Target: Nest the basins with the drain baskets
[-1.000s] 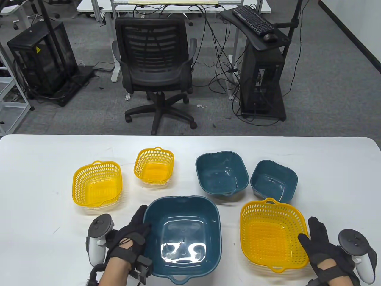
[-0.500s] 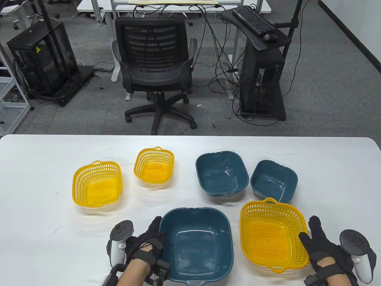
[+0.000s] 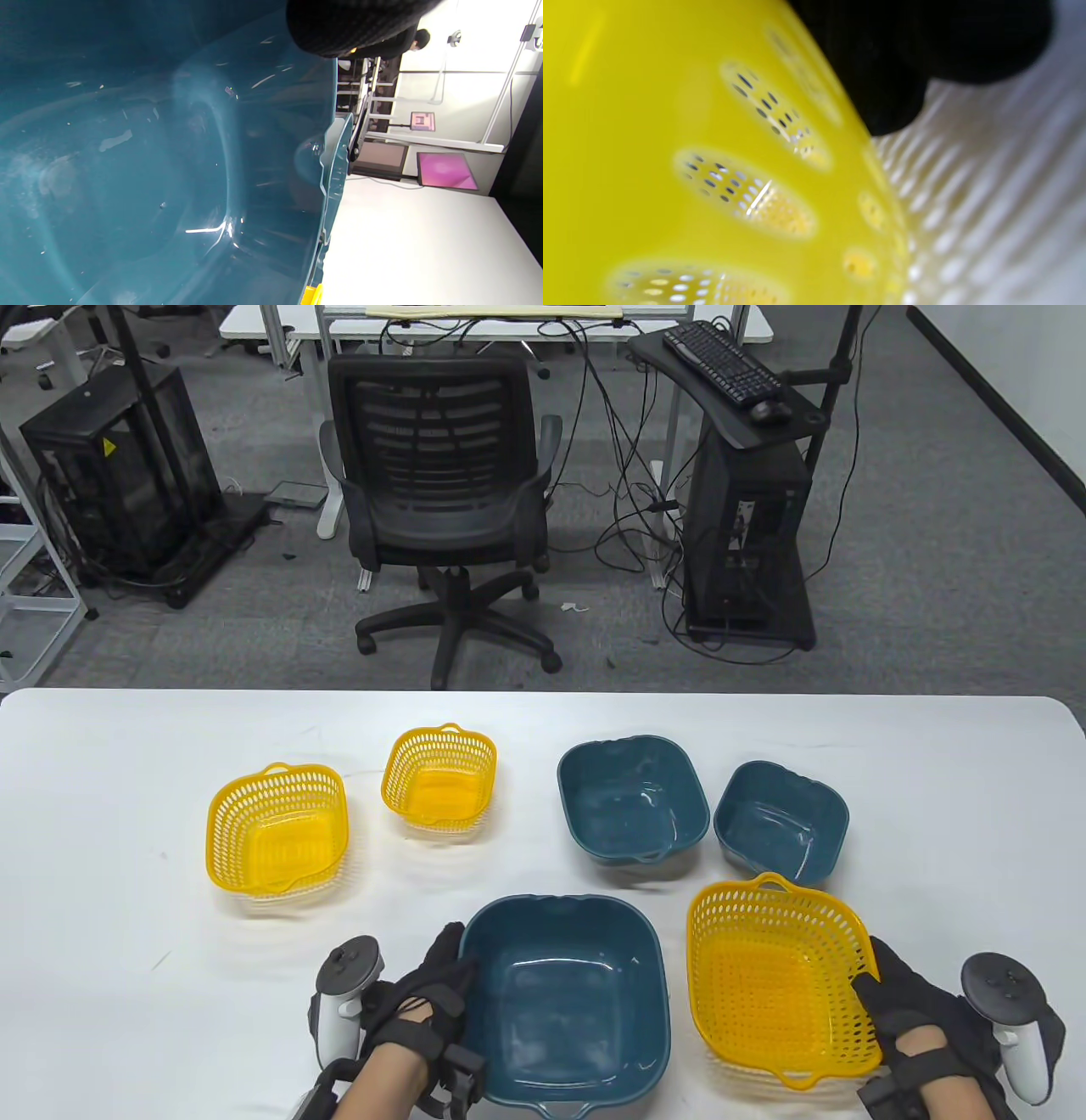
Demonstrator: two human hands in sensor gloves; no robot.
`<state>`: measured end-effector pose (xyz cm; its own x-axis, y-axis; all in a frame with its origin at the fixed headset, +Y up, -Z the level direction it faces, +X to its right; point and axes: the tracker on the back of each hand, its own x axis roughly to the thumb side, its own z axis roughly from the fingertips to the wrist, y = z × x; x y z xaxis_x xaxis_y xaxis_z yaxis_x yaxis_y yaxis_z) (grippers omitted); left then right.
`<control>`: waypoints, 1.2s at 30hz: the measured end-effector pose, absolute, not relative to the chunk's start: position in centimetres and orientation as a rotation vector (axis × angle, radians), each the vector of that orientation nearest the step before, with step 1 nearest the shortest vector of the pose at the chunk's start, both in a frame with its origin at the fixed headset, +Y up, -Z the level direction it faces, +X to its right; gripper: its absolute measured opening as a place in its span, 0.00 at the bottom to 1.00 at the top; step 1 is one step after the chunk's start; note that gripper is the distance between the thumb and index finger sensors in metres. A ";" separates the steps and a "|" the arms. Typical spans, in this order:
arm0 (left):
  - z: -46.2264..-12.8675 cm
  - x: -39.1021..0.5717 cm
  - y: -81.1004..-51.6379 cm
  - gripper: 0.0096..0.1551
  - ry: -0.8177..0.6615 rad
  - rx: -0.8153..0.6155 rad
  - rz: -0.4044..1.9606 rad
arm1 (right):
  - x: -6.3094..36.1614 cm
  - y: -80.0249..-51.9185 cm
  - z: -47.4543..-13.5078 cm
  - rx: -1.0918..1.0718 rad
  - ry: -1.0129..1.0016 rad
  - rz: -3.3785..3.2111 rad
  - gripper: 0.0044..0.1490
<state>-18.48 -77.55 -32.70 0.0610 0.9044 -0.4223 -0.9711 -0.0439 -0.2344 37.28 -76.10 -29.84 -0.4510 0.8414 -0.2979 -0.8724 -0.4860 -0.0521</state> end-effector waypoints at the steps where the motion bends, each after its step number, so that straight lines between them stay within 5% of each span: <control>1: -32.7 -18.5 -77.5 0.44 0.147 -0.547 1.525 | 37.3 -75.9 -29.7 -0.354 0.128 2.045 0.39; 5: -32.8 -19.0 -76.9 0.46 0.145 -0.524 1.540 | 37.3 -74.6 -29.2 -0.363 0.056 2.011 0.39; 9: -32.9 -20.4 -76.1 0.46 0.176 -0.460 1.561 | 35.0 -70.3 -27.8 -0.322 -0.072 1.979 0.39; 18: -32.9 -23.4 -74.2 0.46 0.181 -0.350 1.685 | 19.7 -63.1 -28.7 -0.080 -0.028 2.207 0.40; 25: -32.0 -27.3 -70.7 0.45 0.152 -0.141 1.721 | 10.8 -65.0 -29.3 -0.093 0.013 2.568 0.42; 36: -31.7 -30.9 -70.6 0.44 0.250 -0.040 1.726 | 8.4 -67.1 -29.6 -0.135 0.019 2.823 0.37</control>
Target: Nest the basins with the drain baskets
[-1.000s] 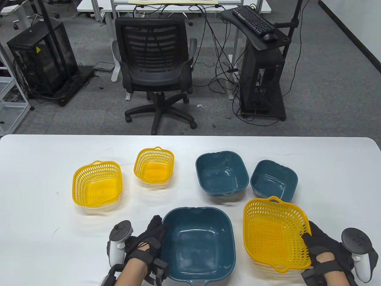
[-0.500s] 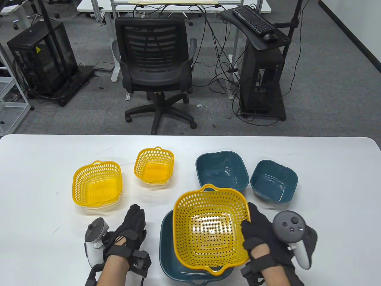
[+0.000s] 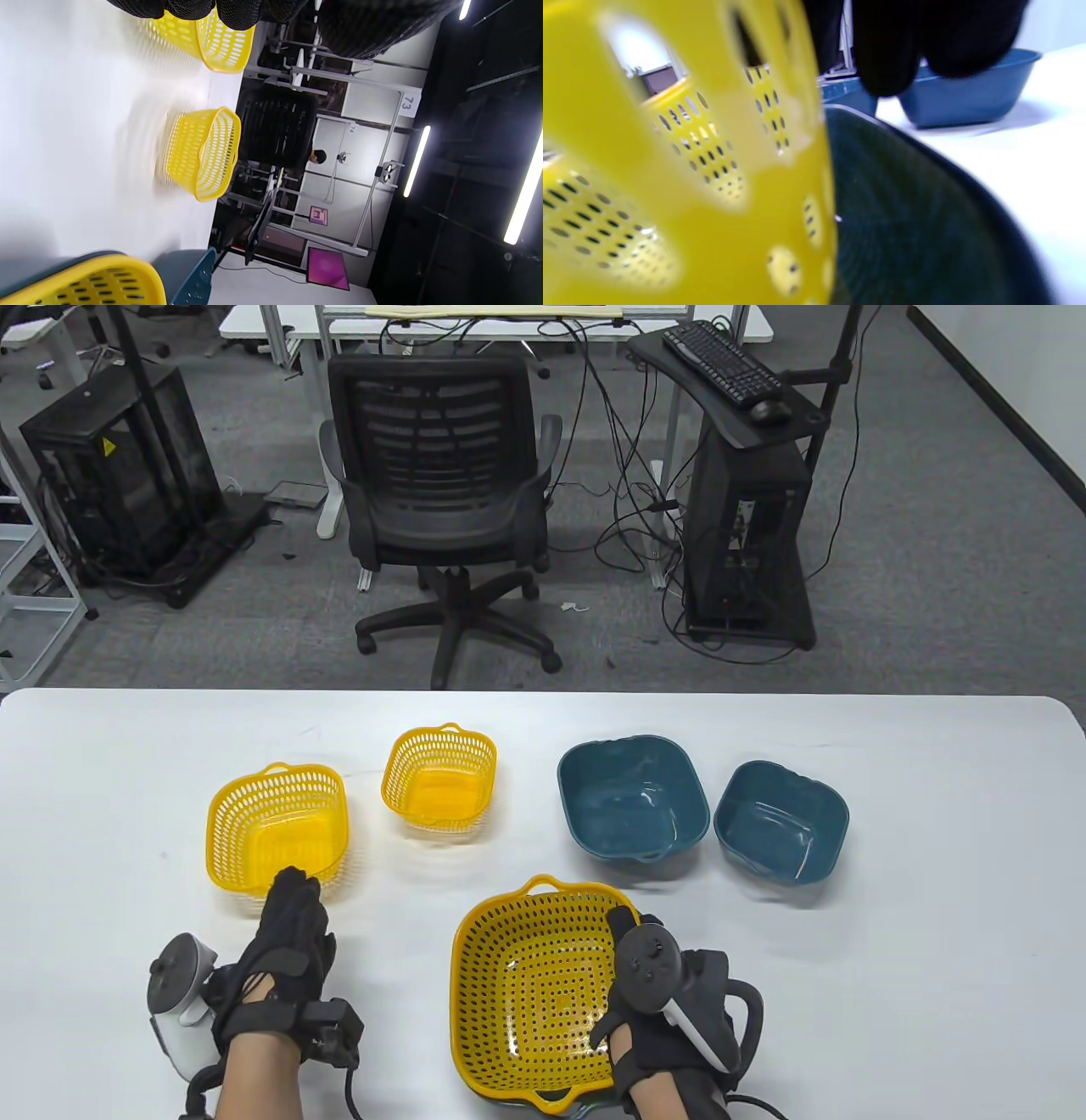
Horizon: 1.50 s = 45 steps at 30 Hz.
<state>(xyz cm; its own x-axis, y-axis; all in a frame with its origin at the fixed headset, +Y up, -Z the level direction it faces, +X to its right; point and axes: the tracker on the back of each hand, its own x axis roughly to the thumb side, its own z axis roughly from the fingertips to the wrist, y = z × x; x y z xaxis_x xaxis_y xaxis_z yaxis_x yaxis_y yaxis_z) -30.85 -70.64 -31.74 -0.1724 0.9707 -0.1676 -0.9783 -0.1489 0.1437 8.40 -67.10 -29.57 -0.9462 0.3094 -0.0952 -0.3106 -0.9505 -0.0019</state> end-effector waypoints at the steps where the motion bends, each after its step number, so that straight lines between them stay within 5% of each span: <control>1: -31.6 -31.0 -70.6 0.45 0.274 -0.027 1.698 | 8.4 -67.5 -29.7 -0.135 0.064 2.839 0.37; 12: -31.2 -33.9 -66.8 0.48 0.377 0.193 1.370 | 10.2 -71.3 -30.8 -0.151 0.276 2.730 0.38; 20: -37.4 -35.0 -64.1 0.50 0.424 0.068 0.943 | 13.1 -71.2 -31.0 -0.016 0.193 2.415 0.41; 29: -44.8 -38.5 -67.5 0.52 0.691 -0.091 0.754 | 13.6 -69.6 -30.9 0.182 -0.062 2.289 0.41; 39: -45.2 -43.6 -73.2 0.60 0.874 -0.271 0.923 | 13.4 -69.5 -30.7 0.213 0.008 2.280 0.42; 45: -45.1 -44.6 -74.8 0.50 0.902 -0.300 1.083 | 13.6 -69.8 -30.9 0.201 0.034 2.282 0.42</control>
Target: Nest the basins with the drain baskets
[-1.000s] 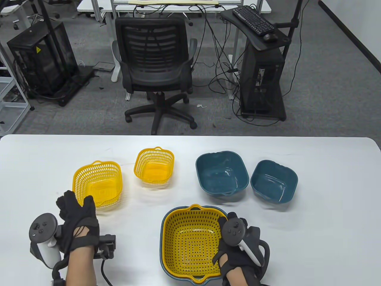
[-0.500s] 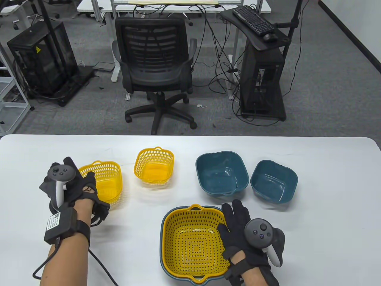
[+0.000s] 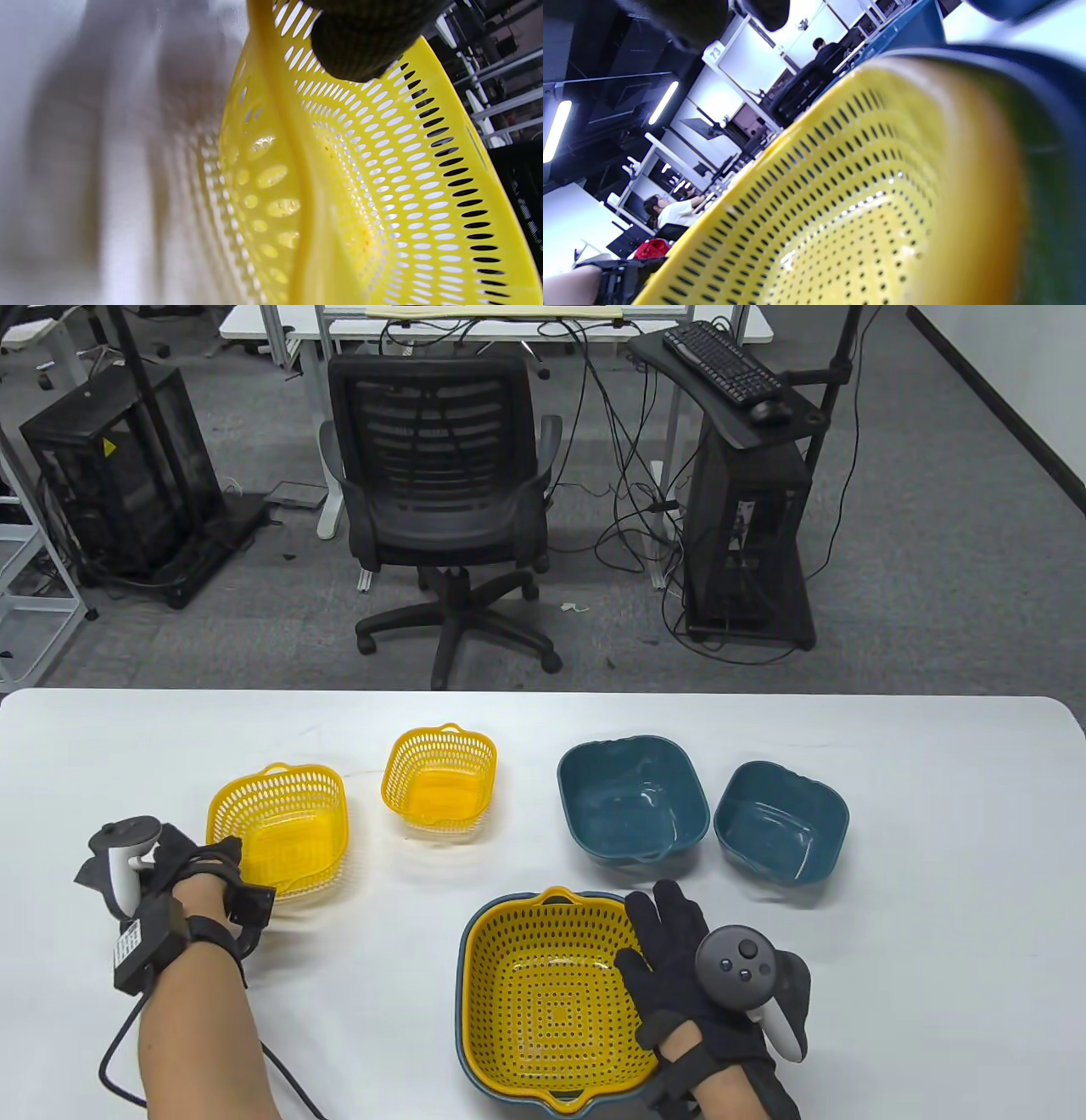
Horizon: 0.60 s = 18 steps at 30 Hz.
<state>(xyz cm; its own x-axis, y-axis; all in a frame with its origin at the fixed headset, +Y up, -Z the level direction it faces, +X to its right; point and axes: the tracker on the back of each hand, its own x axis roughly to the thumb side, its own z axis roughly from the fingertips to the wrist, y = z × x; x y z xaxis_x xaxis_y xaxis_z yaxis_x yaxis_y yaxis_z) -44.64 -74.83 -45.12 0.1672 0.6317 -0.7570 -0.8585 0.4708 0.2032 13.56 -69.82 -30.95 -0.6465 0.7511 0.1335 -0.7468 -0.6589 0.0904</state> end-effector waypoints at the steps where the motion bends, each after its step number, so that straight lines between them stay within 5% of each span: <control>1: -45.1 -44.7 -75.0 0.47 0.894 -0.295 1.128 | 13.6 -69.8 -31.0 0.198 0.034 2.280 0.42; 5: -45.1 -44.1 -75.0 0.36 0.827 -0.221 1.323 | 14.0 -69.9 -31.1 0.182 0.035 2.267 0.42; 11: -44.2 -40.1 -72.3 0.36 0.668 -0.148 1.627 | 14.5 -69.9 -30.9 0.159 0.055 2.209 0.45; 18: -39.2 -27.6 -67.9 0.36 0.271 -0.284 1.652 | 14.3 -69.5 -30.3 0.191 0.071 2.057 0.50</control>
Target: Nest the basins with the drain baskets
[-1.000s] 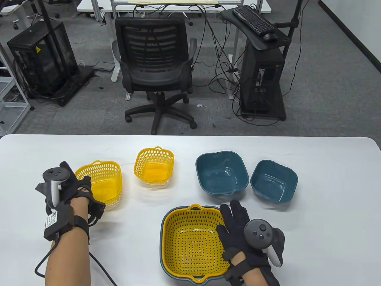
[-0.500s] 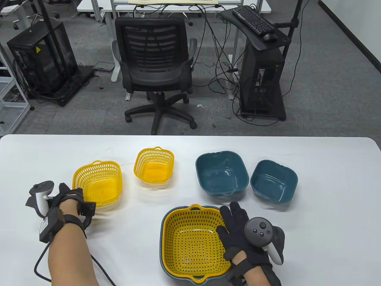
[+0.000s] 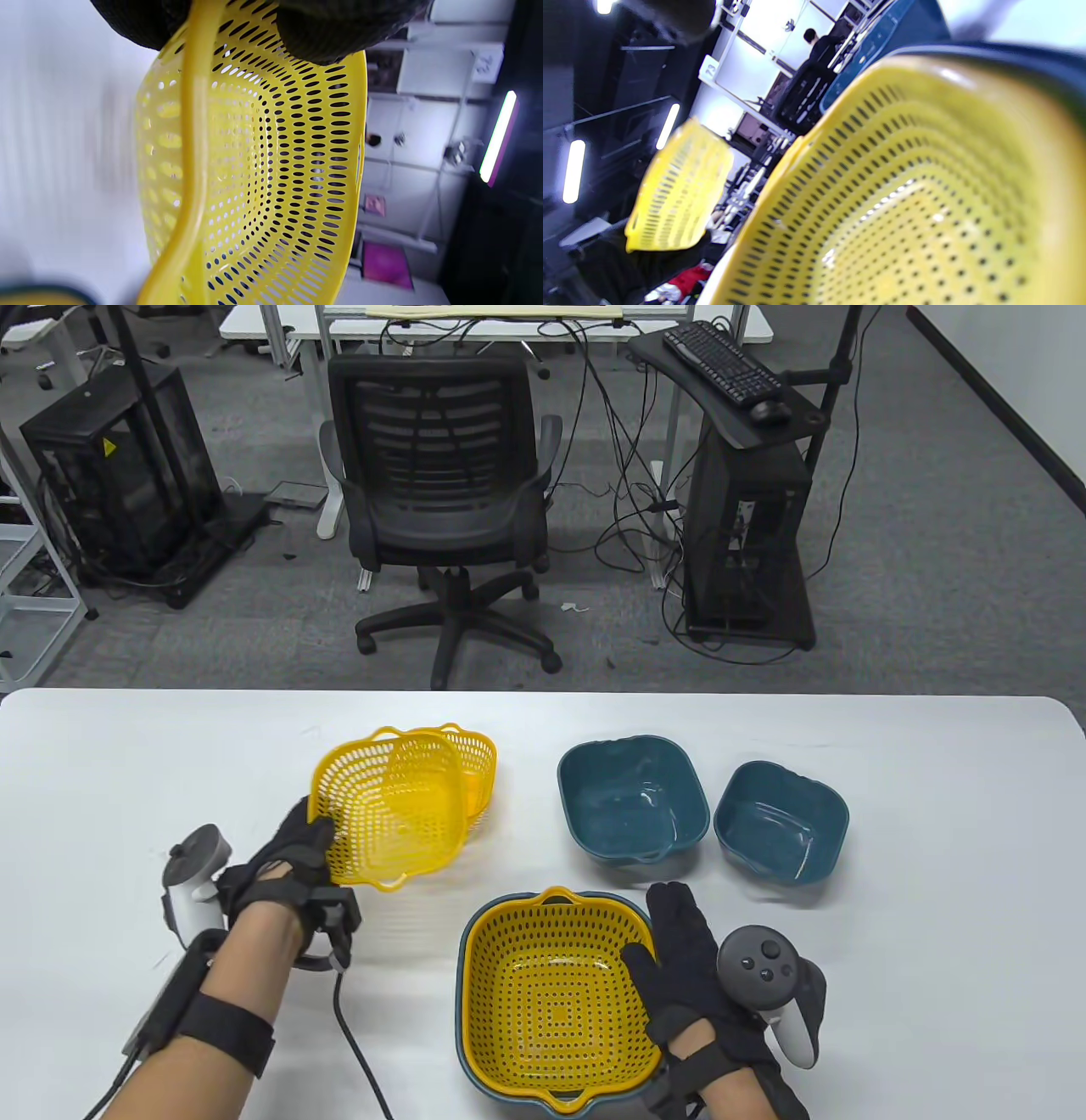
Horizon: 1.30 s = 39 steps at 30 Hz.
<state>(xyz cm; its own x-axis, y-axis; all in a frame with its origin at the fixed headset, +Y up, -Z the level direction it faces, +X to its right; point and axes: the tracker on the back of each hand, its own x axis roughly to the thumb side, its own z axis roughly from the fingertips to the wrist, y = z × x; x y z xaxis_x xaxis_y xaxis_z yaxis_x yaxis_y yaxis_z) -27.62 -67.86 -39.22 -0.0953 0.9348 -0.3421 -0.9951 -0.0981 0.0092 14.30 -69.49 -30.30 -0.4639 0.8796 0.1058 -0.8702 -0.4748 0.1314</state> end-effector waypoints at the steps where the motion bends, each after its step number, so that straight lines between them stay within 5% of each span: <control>1: -38.7 -26.3 -67.7 0.36 0.235 -0.300 1.652 | 14.3 -69.4 -30.2 0.201 0.065 2.029 0.51; 12: -33.3 -13.6 -70.2 0.39 -0.020 -0.432 1.573 | 14.5 -68.5 -29.3 0.286 -0.010 1.754 0.62; 16: -31.8 -13.1 -70.0 0.41 -0.092 -0.425 1.565 | 14.8 -68.4 -29.0 0.186 -0.106 1.722 0.51; 20: -30.9 -13.3 -70.1 0.43 -0.148 -0.420 1.510 | 15.3 -68.4 -28.7 0.039 -0.169 1.761 0.44; 25: -30.5 -13.6 -70.4 0.43 -0.195 -0.417 1.401 | 16.3 -68.5 -29.4 0.043 -0.015 1.895 0.45; 30: -31.0 -14.2 -69.3 0.45 -0.285 -0.402 1.414 | 17.0 -67.3 -30.2 0.017 -0.136 1.957 0.41; 32: -31.4 -16.2 -68.5 0.44 -0.211 -0.349 1.421 | 17.5 -66.3 -31.0 -0.005 -0.143 2.001 0.40; 35: -32.4 -20.2 -68.1 0.44 -0.077 -0.206 1.396 | 18.3 -63.3 -34.5 -0.050 -0.185 2.121 0.40; 39: -33.3 -22.7 -68.8 0.44 0.001 -0.212 1.514 | 18.9 -60.9 -41.3 -0.130 -0.223 2.319 0.40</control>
<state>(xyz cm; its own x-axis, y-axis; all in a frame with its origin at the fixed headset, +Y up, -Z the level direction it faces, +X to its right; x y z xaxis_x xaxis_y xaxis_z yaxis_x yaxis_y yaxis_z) -22.68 -68.76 -33.33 0.0605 0.9893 -0.1328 -0.9895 0.0420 -0.1380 18.89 -60.89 -41.34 -0.6853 0.7279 -0.0244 -0.7098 -0.6750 -0.2011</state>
